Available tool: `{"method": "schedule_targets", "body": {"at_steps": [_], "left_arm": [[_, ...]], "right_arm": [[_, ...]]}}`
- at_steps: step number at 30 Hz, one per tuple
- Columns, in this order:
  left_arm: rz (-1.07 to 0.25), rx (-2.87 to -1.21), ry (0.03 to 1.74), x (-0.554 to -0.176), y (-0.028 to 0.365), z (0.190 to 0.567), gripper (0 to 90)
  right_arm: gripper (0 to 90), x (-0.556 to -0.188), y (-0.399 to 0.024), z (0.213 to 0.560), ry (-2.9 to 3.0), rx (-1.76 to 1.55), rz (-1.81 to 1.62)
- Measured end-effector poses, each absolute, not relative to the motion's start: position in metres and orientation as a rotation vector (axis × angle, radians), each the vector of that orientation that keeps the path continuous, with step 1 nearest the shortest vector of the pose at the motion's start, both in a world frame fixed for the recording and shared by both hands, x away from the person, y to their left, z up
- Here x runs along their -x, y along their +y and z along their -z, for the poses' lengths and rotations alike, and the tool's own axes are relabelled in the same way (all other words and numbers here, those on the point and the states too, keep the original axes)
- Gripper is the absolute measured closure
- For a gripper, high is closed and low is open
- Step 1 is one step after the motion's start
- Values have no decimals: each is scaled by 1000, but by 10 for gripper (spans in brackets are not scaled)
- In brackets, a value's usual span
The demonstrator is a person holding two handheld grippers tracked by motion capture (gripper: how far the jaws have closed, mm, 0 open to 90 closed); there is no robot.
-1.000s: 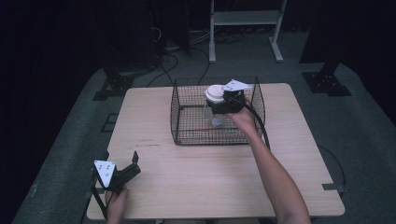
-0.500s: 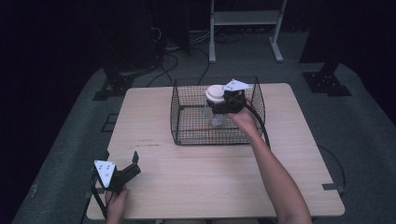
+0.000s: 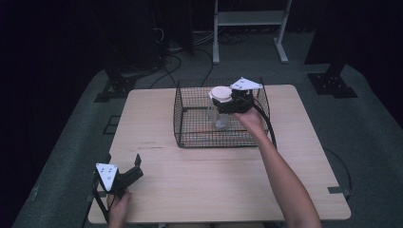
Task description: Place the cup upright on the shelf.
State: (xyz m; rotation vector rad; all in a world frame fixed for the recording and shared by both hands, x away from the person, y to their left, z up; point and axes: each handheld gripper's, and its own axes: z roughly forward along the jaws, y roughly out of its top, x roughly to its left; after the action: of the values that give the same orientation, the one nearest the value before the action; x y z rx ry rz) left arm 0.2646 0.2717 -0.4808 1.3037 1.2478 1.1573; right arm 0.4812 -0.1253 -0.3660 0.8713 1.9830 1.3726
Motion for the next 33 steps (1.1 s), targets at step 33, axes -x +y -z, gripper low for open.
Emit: {"method": "schedule_targets", "body": {"at_steps": [33], "left_arm": [[-1159,-1309,1243,-264,271,481,0]], "right_arm": [[15,-441,-160,331,1917,-835,-1422]]}}
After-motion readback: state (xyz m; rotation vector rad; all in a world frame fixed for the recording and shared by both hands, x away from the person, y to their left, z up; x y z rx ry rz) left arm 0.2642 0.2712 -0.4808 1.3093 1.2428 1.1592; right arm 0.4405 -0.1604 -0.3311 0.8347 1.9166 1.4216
